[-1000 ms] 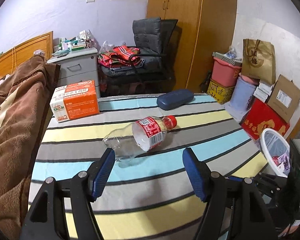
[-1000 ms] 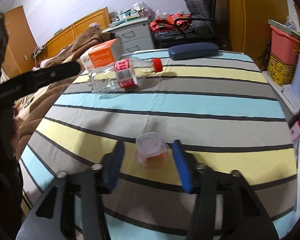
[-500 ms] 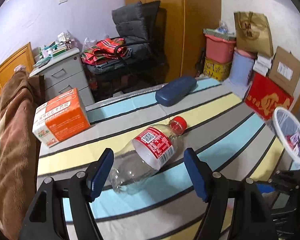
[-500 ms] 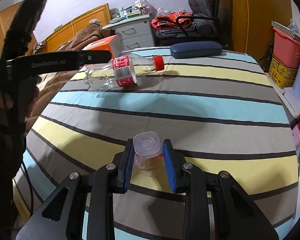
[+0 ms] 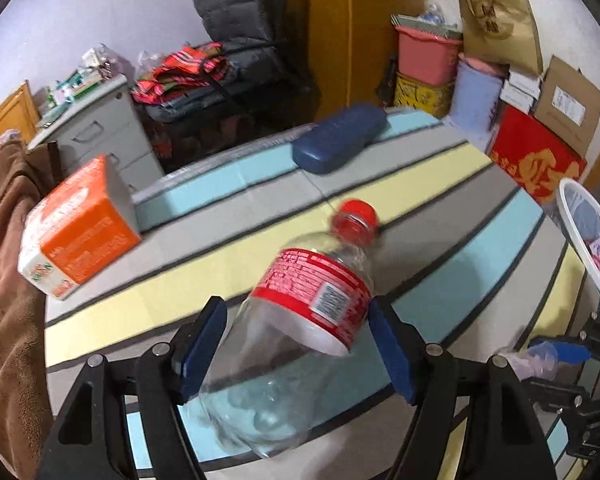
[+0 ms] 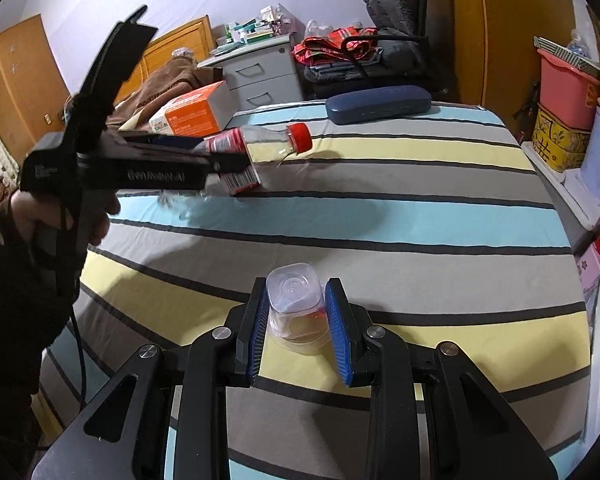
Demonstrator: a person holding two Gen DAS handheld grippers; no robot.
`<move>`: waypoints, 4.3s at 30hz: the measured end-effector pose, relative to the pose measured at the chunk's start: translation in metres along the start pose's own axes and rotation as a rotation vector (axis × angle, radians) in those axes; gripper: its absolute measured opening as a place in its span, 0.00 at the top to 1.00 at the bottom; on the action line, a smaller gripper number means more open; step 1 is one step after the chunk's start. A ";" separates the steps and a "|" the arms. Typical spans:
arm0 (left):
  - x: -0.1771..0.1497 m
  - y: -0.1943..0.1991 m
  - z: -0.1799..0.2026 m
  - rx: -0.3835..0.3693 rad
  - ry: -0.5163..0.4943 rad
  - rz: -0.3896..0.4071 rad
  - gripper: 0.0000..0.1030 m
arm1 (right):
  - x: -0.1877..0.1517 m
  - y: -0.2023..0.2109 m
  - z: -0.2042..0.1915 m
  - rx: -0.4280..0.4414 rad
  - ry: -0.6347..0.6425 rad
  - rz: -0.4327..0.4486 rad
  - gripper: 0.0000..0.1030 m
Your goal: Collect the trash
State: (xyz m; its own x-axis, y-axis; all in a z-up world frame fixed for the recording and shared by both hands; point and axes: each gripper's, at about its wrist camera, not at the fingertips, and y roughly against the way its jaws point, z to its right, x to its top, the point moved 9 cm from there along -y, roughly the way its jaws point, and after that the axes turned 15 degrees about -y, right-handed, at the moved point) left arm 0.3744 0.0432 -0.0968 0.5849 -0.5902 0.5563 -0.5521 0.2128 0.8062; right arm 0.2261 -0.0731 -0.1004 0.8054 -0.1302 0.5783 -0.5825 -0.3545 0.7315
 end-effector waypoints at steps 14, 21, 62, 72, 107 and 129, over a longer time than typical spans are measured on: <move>-0.012 -0.001 0.018 -0.003 0.056 -0.022 0.37 | 0.007 0.007 0.012 -0.003 -0.039 0.036 0.71; -0.010 0.017 0.033 0.007 0.054 0.025 0.37 | 0.011 0.016 0.020 -0.008 -0.058 0.067 0.71; 0.065 0.110 0.225 -0.104 -0.108 0.265 0.37 | 0.023 0.158 0.142 -0.156 -0.226 0.372 0.71; 0.095 0.103 0.286 -0.177 -0.161 0.279 0.37 | 0.024 0.185 0.196 -0.216 -0.290 0.407 0.71; 0.140 0.036 0.405 -0.345 -0.229 0.188 0.30 | 0.014 0.159 0.300 -0.279 -0.411 0.240 0.50; 0.107 0.081 0.371 -0.247 -0.131 0.232 0.29 | 0.001 0.198 0.254 -0.260 -0.374 0.372 0.41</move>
State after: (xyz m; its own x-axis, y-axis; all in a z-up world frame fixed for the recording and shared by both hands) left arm 0.1721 -0.2918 -0.0462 0.3710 -0.5952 0.7128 -0.4918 0.5253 0.6945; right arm 0.1397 -0.3784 -0.0463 0.4983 -0.5366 0.6809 -0.8032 0.0100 0.5957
